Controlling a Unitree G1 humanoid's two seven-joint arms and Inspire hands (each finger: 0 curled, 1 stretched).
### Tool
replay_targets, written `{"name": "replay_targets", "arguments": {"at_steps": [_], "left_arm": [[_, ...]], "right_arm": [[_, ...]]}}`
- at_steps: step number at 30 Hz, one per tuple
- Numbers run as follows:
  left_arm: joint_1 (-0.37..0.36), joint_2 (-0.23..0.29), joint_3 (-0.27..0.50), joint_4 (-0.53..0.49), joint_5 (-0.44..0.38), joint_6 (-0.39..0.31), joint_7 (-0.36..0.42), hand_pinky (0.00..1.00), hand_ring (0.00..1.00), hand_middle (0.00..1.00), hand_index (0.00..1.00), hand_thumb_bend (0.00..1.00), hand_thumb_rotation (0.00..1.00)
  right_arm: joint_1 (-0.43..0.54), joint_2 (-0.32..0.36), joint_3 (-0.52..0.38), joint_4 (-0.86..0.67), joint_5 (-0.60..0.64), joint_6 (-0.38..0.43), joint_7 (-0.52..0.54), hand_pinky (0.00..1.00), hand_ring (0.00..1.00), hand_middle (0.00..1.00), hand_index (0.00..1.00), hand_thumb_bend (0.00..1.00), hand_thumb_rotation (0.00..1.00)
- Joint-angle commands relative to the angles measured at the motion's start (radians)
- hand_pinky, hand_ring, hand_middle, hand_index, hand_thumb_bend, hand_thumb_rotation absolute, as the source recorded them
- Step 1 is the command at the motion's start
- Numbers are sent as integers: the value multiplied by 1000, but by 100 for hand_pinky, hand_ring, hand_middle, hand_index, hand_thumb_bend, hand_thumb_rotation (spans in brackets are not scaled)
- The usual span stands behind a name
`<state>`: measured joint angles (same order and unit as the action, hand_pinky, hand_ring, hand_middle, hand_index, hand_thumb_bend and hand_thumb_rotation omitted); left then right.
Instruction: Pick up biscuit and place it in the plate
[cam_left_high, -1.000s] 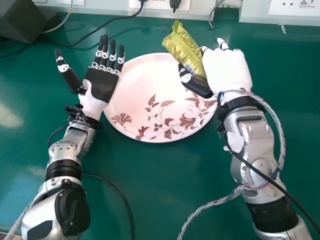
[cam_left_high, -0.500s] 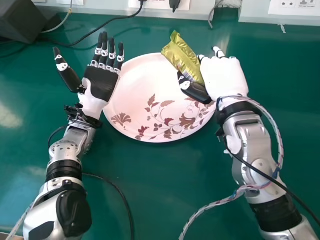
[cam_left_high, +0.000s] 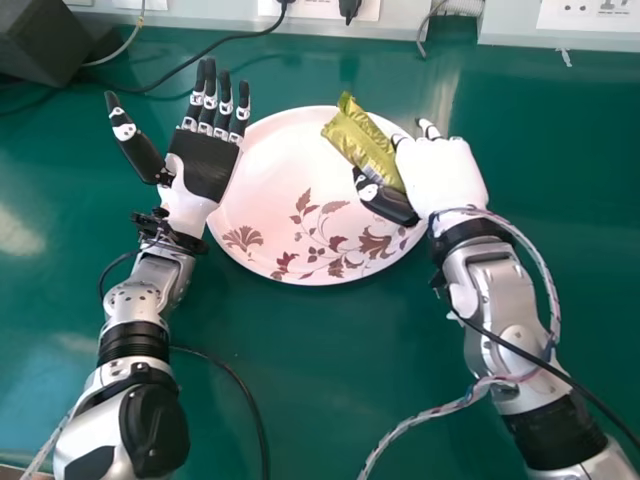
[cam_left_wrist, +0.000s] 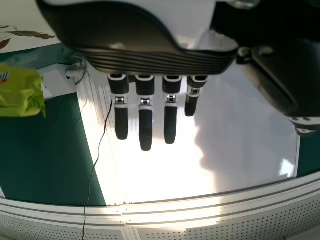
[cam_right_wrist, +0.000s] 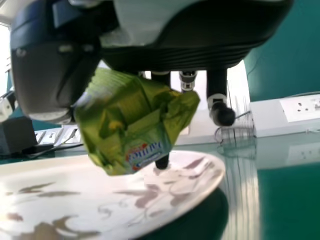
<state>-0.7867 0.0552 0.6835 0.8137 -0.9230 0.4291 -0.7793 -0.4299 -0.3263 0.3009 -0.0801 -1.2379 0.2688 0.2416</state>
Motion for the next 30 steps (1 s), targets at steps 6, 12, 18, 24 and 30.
{"name": "replay_targets", "arguments": {"at_steps": [6, 12, 18, 24, 30], "left_arm": [[22, 4, -8, -15, -9, -8, -23, 73, 73, 82, 100, 99, 38], [25, 0, -7, -26, -13, -7, -25, 72, 72, 81, 100, 98, 36], [31, -6, -5, -40, -20, -5, -24, 73, 73, 82, 100, 99, 37], [32, -5, -6, -32, -18, -9, -34, 76, 74, 82, 100, 98, 34], [30, 3, -9, -25, -18, 20, -32, 75, 75, 83, 99, 98, 33]], "right_arm": [[-21, -23, 28, 42, 36, -16, 0, 7, 20, 43, 48, 52, 0], [-26, -52, 40, 84, 72, -48, -4, 7, 20, 43, 48, 52, 0], [-33, -70, 59, 132, 93, -66, -8, 7, 20, 42, 49, 52, 0], [-40, -76, 77, 168, 117, -78, -5, 7, 20, 42, 49, 52, 0], [-43, -80, 107, 197, 124, -86, -13, 7, 20, 43, 49, 52, 0]]}}
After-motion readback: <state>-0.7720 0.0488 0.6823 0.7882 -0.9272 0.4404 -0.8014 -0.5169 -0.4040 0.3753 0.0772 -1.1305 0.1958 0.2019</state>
